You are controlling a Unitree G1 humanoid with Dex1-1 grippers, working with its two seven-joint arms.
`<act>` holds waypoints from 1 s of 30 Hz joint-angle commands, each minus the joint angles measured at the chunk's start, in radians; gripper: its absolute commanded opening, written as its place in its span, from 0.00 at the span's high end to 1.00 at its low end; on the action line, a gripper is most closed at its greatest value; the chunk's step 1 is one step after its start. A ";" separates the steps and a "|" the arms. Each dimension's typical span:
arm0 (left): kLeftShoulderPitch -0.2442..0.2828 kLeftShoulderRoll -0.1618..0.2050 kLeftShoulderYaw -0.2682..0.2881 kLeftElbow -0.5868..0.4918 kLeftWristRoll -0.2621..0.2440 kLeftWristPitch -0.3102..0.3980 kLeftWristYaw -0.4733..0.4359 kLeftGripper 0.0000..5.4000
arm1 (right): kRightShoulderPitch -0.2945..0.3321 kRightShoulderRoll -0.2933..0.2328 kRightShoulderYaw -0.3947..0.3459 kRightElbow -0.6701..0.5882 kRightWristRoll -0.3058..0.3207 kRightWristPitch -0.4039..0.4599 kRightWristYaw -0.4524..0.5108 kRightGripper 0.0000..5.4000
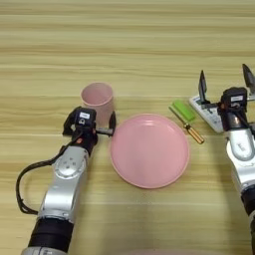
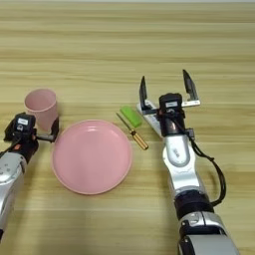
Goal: Move the objects on the table
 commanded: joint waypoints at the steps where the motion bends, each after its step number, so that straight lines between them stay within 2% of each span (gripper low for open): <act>1: -0.045 -0.001 0.022 0.039 -0.014 -0.005 0.002 0.00 | -0.011 -0.002 0.008 -0.005 -0.007 -0.006 -0.005 0.00; 16: -0.147 0.014 0.063 0.157 -0.015 -0.049 -0.006 0.00 | -0.008 -0.001 0.015 -0.011 -0.008 -0.006 -0.010 0.00; 30: -0.212 0.026 0.038 0.234 0.014 -0.103 -0.017 0.00 | -0.007 0.001 0.018 -0.014 -0.007 -0.004 -0.010 0.00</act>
